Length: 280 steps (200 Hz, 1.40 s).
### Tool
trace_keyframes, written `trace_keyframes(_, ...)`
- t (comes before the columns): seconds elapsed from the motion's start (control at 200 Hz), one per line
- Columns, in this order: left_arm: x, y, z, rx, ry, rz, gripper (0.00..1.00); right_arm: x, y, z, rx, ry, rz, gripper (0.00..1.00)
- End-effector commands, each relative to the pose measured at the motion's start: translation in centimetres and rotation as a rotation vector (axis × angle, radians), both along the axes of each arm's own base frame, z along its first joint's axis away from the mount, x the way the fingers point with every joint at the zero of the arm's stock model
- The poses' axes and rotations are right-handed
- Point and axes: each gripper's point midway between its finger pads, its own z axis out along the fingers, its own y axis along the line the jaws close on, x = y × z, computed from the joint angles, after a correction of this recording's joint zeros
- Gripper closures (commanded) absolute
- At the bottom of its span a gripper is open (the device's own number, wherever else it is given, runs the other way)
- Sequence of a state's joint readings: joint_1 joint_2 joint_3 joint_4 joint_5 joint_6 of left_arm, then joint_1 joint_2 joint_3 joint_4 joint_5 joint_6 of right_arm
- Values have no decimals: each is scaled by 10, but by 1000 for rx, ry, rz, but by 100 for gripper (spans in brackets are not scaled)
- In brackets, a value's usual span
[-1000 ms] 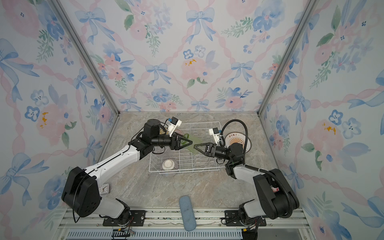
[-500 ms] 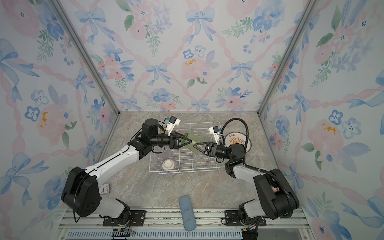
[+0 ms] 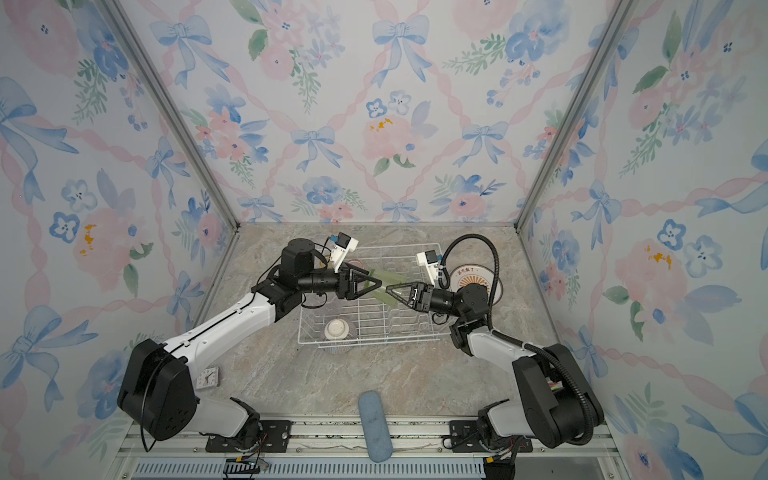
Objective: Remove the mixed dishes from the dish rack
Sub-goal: 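Close the right gripper on the green glass held by the left gripper, then lower the green glass with the right gripper while the left nears the clear glass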
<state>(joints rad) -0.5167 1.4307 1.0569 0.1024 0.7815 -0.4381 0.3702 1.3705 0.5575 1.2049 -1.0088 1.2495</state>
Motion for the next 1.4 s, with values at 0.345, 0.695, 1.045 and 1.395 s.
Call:
trace_keyframes(0.345, 12, 42, -34, 266, 8, 235, 29, -17, -58, -48, -804, -49, -311, 100)
trace_keyframes(0.695, 15, 100, -41, 485, -79, 522, 32, -83, -136, -82, -1314, 54, -375, 100)
trace_keyframes(1.045, 10, 114, -55, 626, -167, 606, 30, -127, -147, -125, -1525, 184, -261, 100)
trace_keyframes(1.395, 9, 119, -66, 672, -178, 610, 28, -124, -120, -169, -1588, 235, -158, 99)
